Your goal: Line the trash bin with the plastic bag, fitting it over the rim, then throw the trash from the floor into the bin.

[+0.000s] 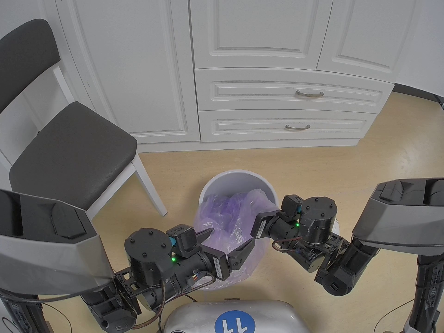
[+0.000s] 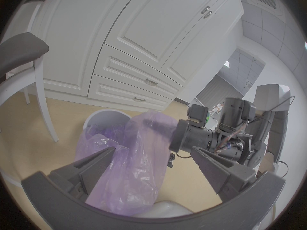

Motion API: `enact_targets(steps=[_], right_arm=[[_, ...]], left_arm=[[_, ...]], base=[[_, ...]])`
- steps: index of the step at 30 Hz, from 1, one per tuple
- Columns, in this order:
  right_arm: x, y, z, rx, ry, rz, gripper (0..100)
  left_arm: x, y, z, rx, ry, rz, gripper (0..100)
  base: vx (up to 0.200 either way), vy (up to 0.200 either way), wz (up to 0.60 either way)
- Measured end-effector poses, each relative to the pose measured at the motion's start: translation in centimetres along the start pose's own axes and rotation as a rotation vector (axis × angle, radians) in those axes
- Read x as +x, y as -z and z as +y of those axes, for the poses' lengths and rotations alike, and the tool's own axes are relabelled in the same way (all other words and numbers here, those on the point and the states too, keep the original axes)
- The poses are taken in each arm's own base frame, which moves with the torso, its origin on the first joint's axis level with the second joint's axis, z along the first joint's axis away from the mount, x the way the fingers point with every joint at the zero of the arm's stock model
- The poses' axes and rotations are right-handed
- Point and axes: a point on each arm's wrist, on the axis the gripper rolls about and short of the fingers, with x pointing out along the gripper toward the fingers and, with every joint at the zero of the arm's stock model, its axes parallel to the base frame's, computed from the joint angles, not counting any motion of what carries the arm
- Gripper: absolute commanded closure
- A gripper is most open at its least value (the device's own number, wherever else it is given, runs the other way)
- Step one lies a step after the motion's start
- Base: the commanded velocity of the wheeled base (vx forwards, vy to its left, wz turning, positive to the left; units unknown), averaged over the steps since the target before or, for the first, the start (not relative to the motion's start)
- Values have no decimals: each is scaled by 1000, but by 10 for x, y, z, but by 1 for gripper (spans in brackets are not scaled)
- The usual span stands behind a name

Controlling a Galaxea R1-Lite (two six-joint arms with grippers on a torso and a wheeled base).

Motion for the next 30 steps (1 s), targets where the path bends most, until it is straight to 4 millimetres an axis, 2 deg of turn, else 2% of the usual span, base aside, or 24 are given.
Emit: enact_targets(steps=[9, 19, 25, 30], right_arm=[[8, 0, 6, 61, 44, 14, 100], [21, -13, 17, 184, 150, 84, 100], [24, -25, 27, 242, 200, 120, 100], [21, -35, 40, 277, 216, 140, 100]], left_arm=[[0, 15, -4, 13, 12, 58, 0], [4, 30, -6, 83, 16, 102, 0], [13, 40, -7, 106, -7, 109, 0], [26, 47, -8, 120, -111, 67, 0]], base=[[0, 0, 0], [0, 0, 0], [0, 0, 0], [0, 0, 0]])
